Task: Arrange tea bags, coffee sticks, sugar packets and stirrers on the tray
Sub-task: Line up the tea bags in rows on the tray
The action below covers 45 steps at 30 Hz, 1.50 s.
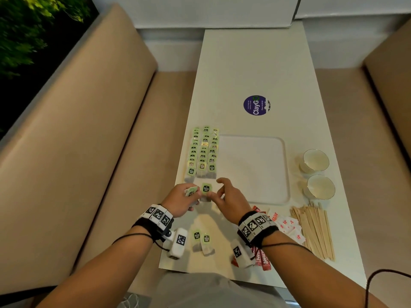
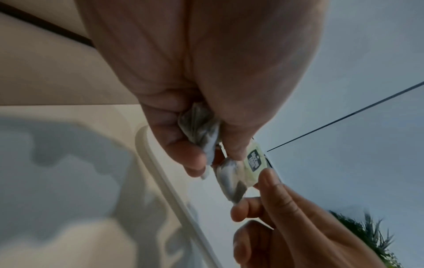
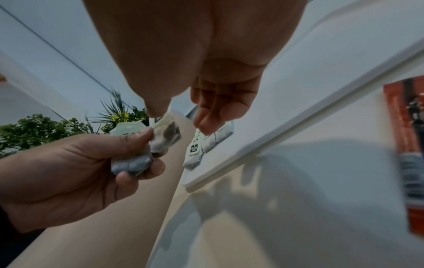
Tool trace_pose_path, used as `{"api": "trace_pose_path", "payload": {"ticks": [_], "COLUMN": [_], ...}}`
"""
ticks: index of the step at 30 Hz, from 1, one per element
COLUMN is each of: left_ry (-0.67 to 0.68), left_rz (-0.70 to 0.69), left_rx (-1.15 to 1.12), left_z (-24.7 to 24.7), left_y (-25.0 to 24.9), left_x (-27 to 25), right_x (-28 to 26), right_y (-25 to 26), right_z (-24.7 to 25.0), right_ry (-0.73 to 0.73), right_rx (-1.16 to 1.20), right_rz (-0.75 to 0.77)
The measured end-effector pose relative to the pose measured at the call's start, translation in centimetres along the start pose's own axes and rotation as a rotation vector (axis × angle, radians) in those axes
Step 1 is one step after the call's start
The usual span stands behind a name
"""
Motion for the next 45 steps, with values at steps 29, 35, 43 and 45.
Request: {"api": "trace_pose_path", "payload": {"ticks": [29, 35, 43, 45], "left_ry": [-0.195, -0.264, -0.325, -0.323], "left_rz": [0.156, 0.141, 0.171, 0.180], "left_rx": [-0.013, 0.102, 0.121, 0.138], "left_z": [4.6, 5.1, 4.7, 4.7], "left_y": [0.3, 0.4, -0.1, -0.1], "left_x": [5.7, 7.6, 8.8, 8.9], "right_x": [7.3, 8.3, 8.5, 8.6], "right_y": [-2.0, -2.1, -1.9, -1.9], "right_z": [-2.3, -2.6, -3.4, -3.4], "right_ry": [0.108, 0.144, 0.125, 0.121], "right_rx": [-0.049, -0.069, -0.099, -0.113], "right_rz": [-0.183, -0.253, -0.322, -0.329]}}
Point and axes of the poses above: each hand's wrist, its own x-axis towards the middle knuckle, its own z-axis out of the back of the hand, y = z × x, the point moved 1 cm from there along x, towards the middle knuckle, and after that the axes turned 15 degrees about z, right-handed, at the moved point
